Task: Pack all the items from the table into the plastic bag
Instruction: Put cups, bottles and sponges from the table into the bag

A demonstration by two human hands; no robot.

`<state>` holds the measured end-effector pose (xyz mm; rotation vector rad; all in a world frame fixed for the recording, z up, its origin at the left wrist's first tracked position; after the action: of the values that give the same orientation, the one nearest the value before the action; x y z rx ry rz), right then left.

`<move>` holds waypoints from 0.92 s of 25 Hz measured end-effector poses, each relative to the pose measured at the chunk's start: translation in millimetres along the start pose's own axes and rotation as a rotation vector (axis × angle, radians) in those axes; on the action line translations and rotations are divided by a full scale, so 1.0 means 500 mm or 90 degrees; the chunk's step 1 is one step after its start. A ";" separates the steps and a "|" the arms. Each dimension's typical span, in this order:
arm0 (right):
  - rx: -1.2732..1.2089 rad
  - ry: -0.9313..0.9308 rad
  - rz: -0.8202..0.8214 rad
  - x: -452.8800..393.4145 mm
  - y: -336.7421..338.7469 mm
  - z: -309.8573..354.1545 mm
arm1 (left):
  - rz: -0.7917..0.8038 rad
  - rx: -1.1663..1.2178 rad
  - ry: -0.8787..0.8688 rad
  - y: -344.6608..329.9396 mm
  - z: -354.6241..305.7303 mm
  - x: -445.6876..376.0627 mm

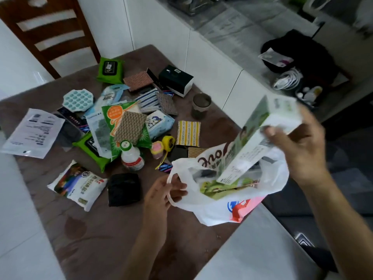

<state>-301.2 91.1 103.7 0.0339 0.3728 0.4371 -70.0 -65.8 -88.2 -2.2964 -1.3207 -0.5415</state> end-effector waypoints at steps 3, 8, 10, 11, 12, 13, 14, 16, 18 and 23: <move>0.025 0.028 0.104 0.007 -0.045 0.015 | 0.055 -0.026 0.024 -0.021 0.005 -0.004; 0.023 0.016 0.158 0.006 -0.032 0.023 | 0.101 0.003 -0.012 -0.047 -0.022 0.004; 0.106 0.006 0.242 0.008 -0.079 -0.008 | 0.099 0.035 -0.056 -0.053 -0.046 0.008; 0.151 0.007 0.295 0.014 -0.108 -0.024 | 0.108 0.052 -0.070 -0.059 -0.055 0.013; 0.190 0.022 0.345 0.022 -0.133 -0.037 | 0.121 0.065 -0.076 -0.067 -0.060 0.018; 0.227 0.048 0.393 0.029 -0.157 -0.046 | 0.134 0.080 -0.077 -0.073 -0.062 0.021; 0.261 0.072 0.435 0.038 -0.180 -0.056 | 0.141 0.090 -0.081 -0.073 -0.061 0.022; 0.347 0.105 0.508 0.069 -0.220 -0.086 | 0.147 0.095 -0.096 -0.072 -0.065 0.023; 0.479 0.173 0.561 0.107 -0.259 -0.143 | 0.157 0.092 -0.131 -0.075 -0.085 0.025; 0.708 0.178 0.618 0.202 -0.330 -0.306 | 0.174 0.032 -0.187 -0.094 -0.126 0.041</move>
<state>-204.3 -23.1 -92.2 1.2895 0.8374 1.1476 -109.0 -64.8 -16.8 -2.5281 -1.0992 -0.0822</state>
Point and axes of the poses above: each hand's wrist, its own x-axis away from the middle knuckle, its own y-axis out of the back of the hand, z = x × y, the point moved 10 cm from there along -x, towards the middle knuckle, and after that the axes turned 8 degrees about -z, right-handed, at the moved point
